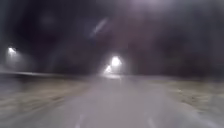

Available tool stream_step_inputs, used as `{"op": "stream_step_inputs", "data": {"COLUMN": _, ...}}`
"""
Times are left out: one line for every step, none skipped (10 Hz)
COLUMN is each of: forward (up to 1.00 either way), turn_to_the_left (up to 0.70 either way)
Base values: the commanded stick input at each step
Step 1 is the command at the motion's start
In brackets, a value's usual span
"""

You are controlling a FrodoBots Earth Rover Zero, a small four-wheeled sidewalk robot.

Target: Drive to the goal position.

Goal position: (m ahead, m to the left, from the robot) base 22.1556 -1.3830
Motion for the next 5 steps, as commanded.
{"op": "stream_step_inputs", "data": {"forward": 1.00, "turn_to_the_left": -0.04}}
{"op": "stream_step_inputs", "data": {"forward": 1.00, "turn_to_the_left": -0.04}}
{"op": "stream_step_inputs", "data": {"forward": 1.00, "turn_to_the_left": -0.04}}
{"op": "stream_step_inputs", "data": {"forward": 1.00, "turn_to_the_left": -0.04}}
{"op": "stream_step_inputs", "data": {"forward": 1.00, "turn_to_the_left": -0.04}}
